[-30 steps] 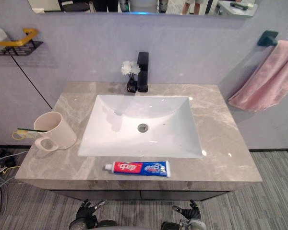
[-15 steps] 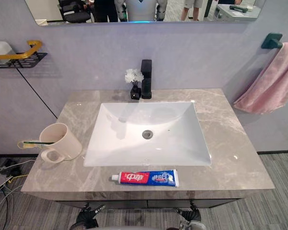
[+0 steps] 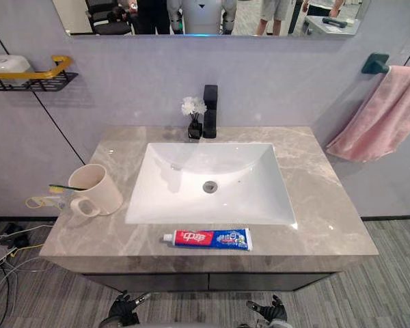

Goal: Organize washtable

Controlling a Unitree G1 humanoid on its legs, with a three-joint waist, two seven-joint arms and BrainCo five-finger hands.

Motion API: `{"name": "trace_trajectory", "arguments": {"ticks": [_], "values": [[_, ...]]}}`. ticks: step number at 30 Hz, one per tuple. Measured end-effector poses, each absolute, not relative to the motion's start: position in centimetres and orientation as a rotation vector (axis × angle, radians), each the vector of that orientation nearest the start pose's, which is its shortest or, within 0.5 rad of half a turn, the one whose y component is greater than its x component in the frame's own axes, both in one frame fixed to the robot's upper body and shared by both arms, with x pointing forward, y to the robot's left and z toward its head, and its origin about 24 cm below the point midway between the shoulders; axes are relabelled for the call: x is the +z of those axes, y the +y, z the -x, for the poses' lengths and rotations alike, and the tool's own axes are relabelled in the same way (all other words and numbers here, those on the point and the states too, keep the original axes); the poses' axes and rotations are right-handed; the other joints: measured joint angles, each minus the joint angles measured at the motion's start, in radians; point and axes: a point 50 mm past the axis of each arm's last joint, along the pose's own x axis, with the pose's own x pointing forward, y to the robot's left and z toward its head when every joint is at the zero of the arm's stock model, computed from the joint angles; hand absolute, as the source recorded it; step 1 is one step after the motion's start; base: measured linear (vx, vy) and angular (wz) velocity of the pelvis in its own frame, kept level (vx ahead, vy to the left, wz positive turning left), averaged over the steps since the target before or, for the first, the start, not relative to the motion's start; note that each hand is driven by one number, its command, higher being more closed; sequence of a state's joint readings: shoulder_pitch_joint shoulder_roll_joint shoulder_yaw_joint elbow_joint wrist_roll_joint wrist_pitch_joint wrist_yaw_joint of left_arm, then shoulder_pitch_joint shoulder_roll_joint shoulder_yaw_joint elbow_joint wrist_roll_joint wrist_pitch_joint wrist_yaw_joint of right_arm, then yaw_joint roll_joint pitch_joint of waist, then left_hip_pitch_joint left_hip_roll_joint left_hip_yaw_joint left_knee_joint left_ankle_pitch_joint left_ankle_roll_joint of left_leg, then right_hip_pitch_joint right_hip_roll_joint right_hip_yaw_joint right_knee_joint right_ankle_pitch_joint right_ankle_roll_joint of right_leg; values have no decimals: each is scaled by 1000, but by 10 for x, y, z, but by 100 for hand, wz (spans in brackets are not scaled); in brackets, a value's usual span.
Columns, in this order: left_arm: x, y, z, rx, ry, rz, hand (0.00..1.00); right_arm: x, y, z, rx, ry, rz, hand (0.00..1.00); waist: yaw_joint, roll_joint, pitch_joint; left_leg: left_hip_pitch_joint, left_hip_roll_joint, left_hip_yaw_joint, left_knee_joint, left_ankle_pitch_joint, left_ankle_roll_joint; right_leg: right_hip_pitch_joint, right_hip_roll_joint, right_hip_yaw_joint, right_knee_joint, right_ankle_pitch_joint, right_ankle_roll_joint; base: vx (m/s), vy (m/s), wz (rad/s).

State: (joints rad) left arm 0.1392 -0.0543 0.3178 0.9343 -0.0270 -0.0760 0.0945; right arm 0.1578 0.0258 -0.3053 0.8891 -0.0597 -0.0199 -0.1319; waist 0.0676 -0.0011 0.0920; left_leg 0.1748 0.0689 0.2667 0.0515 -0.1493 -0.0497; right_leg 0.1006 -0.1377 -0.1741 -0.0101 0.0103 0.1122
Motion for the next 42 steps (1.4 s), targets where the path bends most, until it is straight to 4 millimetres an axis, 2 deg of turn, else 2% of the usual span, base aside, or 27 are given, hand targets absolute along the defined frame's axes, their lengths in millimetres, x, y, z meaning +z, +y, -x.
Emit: {"name": "trace_trajectory", "arguments": {"ticks": [4, 5, 14, 22, 27, 28, 37, 42], "values": [[-156, 185, -91, 426, 998, 163, 0, -154, -198, -89, -419, 1032, -34, 0, 0, 1, -1, -3, 0, -1, -2, 1, -2, 0, 2, 0, -10, 5, -1, -11, 0, 0], [-157, 184, -90, 426, 1005, 165, 0, -156, -203, -87, -440, 1051, -31, 0, -1, 20, -7, 11, 1, -33, -1, 3, -4, 17, 15, -10, -22, 7, 3, 0, 0, 0], [-157, 183, -90, 421, 1008, 164, 0, -157, -208, -79, -498, 1068, -77, 0, -2, 19, -7, 10, 0, -36, -8, 5, -5, 18, 14, -17, -27, 8, 4, 0, 0, 0], [-160, 181, -91, 357, 1033, 122, 0, -164, -214, -58, -684, 1104, -283, 0, -7, 17, -12, 14, -3, -58, -18, 6, -6, 51, 14, -45, -67, 11, 7, 13, -9, 8], [-161, 182, -92, 341, 1042, 109, 0, -164, -216, -56, -699, 1111, -295, 0, -13, 17, -13, 15, -4, -60, -18, 6, -6, 66, 16, -46, -84, 18, 6, 1, -10, 2], [-161, 184, -91, 344, 1046, 103, 0, -165, -217, -55, -701, 1118, -295, 0, -25, 16, -13, 18, -5, -63, -18, 6, -6, 70, 16, -46, -86, 18, 6, -9, -15, 6], [-163, 191, -85, 405, 1060, 144, 0, -165, -222, -49, -737, 1127, -303, 0, -27, 16, -8, 19, -6, -74, -20, 6, -6, 72, 15, -56, -88, 20, 7, -50, -21, 2], [-163, 210, -68, 537, 1076, 194, 0, -163, -232, -48, -773, 1111, -305, 0, -28, 21, -11, 14, -11, -99, -37, 20, -7, 76, 12, -81, -87, 17, 7, -7, -21, 15]]}}
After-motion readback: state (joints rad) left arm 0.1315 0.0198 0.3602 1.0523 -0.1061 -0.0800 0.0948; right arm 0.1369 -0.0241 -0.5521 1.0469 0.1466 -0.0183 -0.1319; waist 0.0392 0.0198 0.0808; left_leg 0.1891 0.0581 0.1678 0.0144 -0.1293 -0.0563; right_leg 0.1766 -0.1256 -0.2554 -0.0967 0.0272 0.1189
